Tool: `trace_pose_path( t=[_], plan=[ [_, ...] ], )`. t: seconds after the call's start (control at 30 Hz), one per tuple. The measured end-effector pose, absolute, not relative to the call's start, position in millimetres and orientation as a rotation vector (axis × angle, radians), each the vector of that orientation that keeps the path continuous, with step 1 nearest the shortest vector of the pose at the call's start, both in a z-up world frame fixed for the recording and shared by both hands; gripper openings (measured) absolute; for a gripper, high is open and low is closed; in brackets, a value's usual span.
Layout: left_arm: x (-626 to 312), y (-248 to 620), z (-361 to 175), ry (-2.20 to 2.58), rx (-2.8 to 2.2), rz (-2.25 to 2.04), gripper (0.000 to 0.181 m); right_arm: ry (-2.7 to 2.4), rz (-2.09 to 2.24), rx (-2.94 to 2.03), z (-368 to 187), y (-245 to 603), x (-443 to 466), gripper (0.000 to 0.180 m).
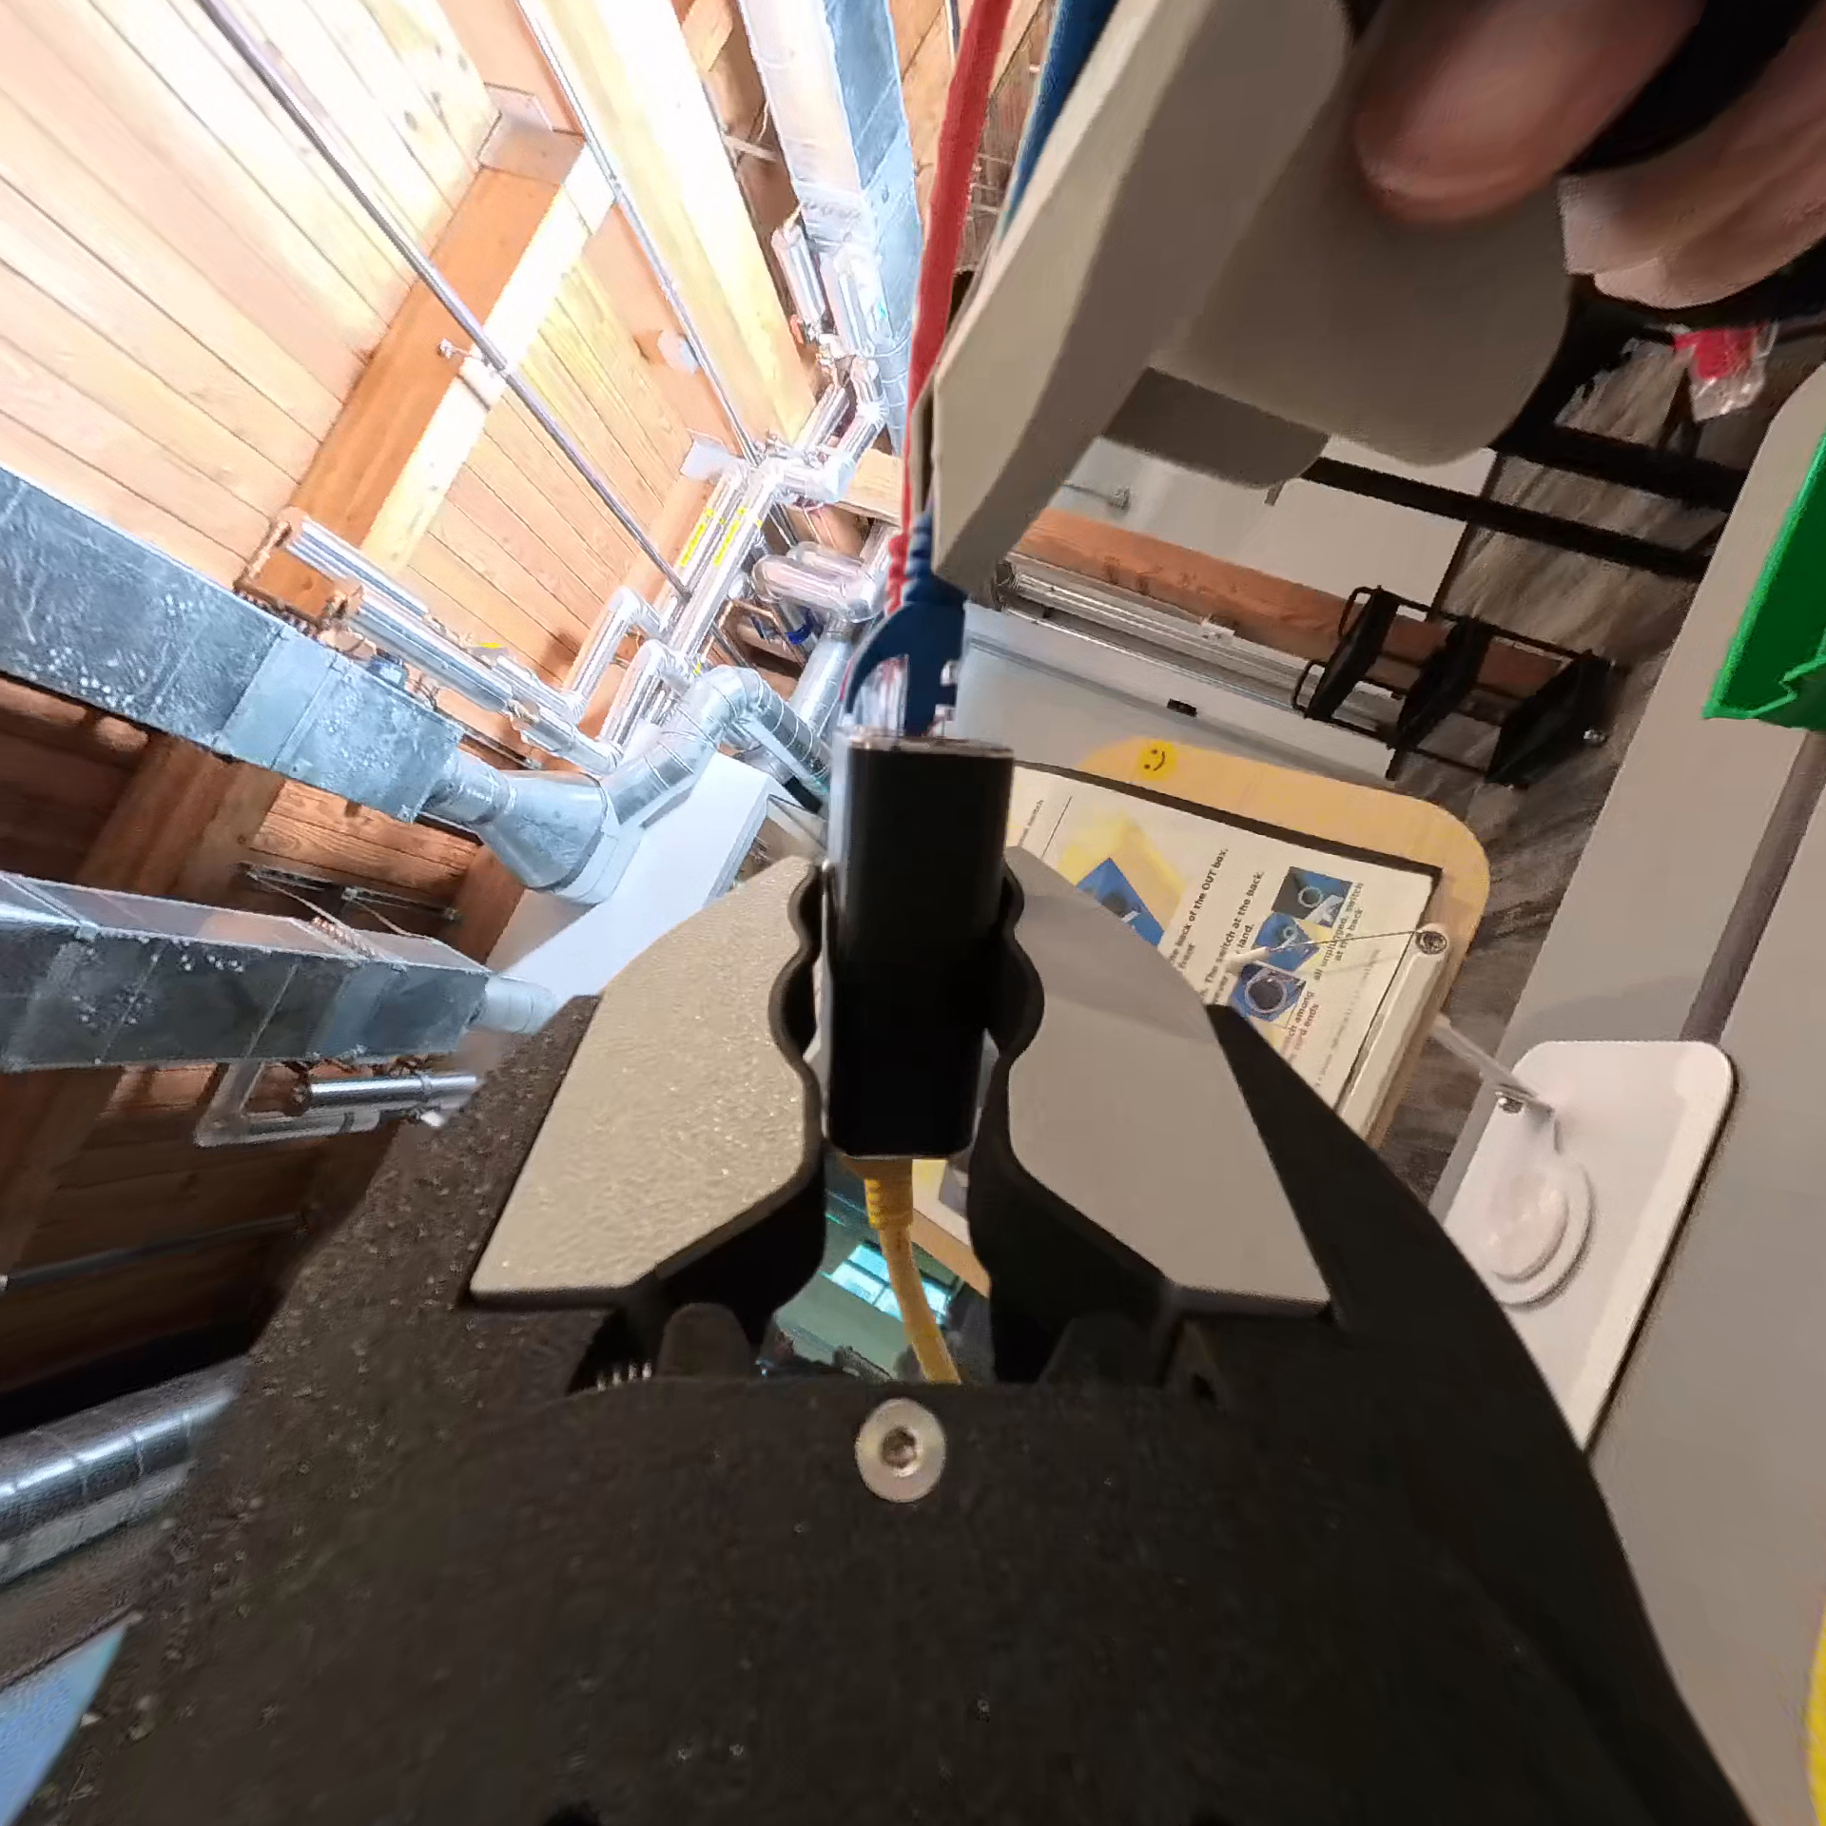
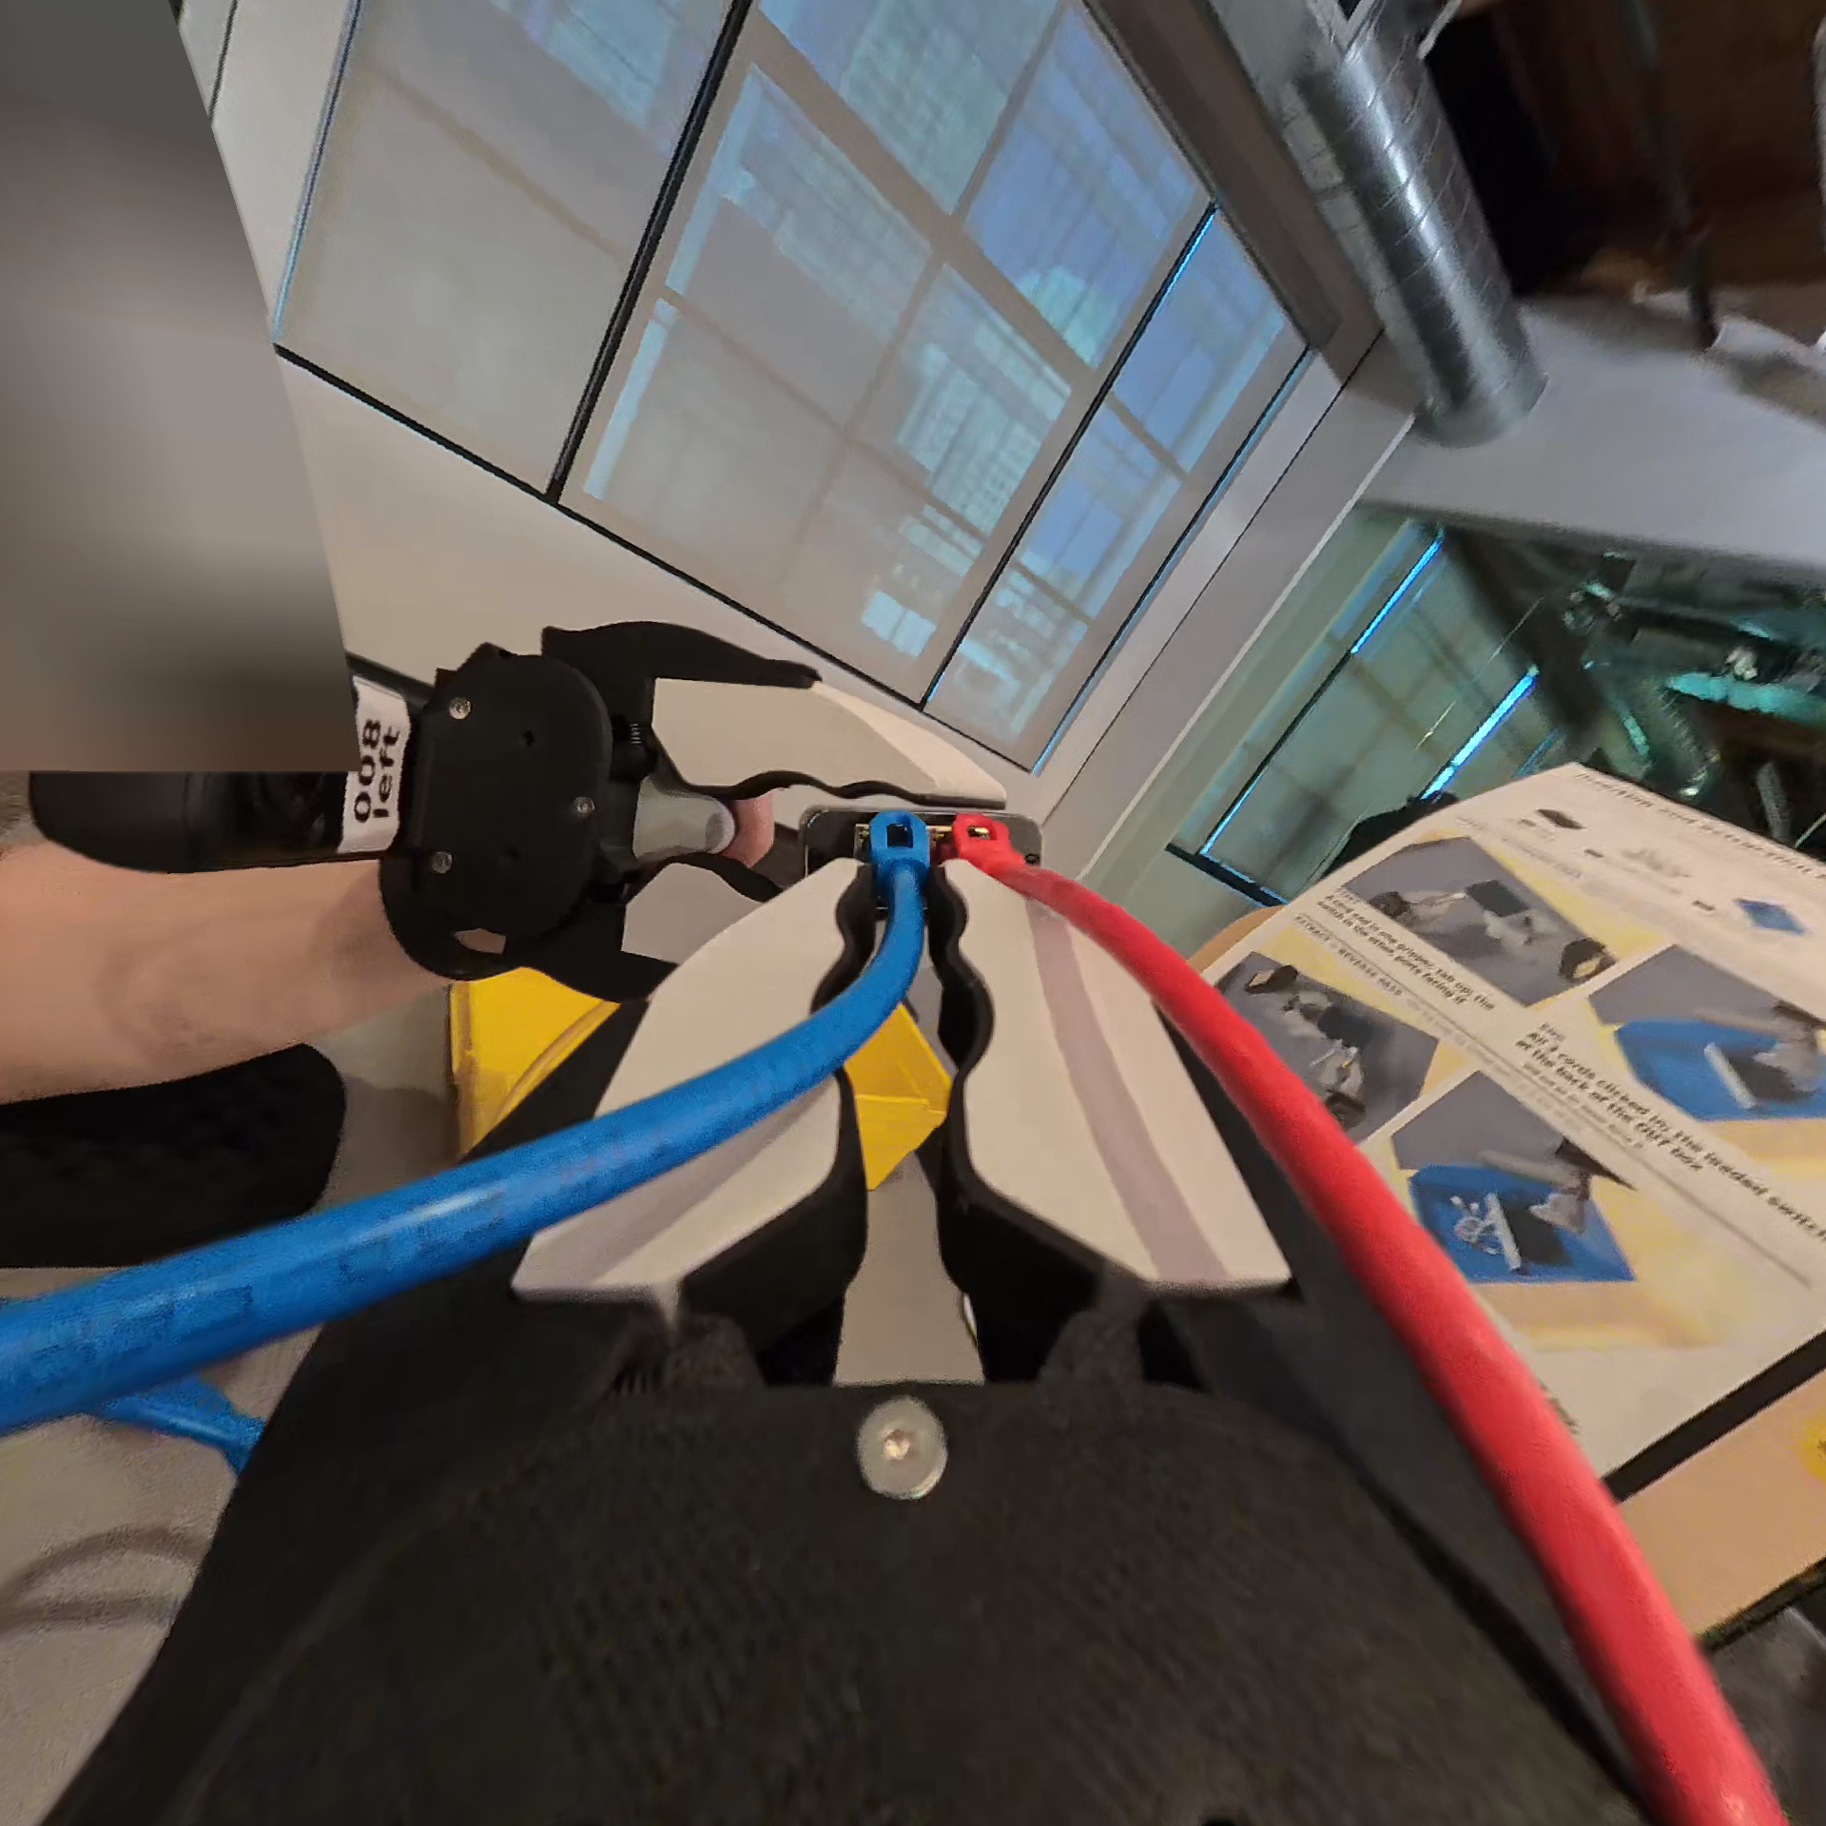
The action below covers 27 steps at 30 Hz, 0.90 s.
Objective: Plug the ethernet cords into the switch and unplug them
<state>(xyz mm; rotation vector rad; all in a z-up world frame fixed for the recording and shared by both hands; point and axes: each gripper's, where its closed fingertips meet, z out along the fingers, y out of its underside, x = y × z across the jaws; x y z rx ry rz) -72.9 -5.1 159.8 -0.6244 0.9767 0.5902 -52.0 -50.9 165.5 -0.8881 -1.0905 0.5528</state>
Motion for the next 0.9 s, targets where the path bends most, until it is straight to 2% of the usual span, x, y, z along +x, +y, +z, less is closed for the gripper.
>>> trace_pose_path(
  t=[0.37,0.4,0.43,0.53,0.63,0.9],
  plan=[
    [-74.3,-9.7,165.5,0.938,-0.560,0.695,0.026,-1.167,0.508,-0.828,160.8,-58.1,-49.8,0.011],
    [-76.3,-11.1,168.4,0.915,-0.554,0.695,0.026,-1.189,0.489,-0.824,158.3,-58.2,-47.8,0.002],
    [-79.2,-12.5,171.7,0.899,-0.551,0.686,0.026,-1.190,0.461,-0.826,157.2,-55.5,-44.4,0.001],
    [-82.1,-16.5,175.0,0.905,-0.541,0.669,0.026,-1.069,0.502,-0.813,171.3,-49.6,-34.2,0.004],
    [-75.9,-16.5,170.4,0.934,-0.531,0.676,0.026,-1.002,0.648,-0.768,182.4,-57.2,-35.4,0.016],
    [-67.2,-14.8,162.7,0.991,-0.542,0.643,0.026,-1.047,0.632,-0.794,173.7,-54.6,-40.8,0.013]
  ],
)
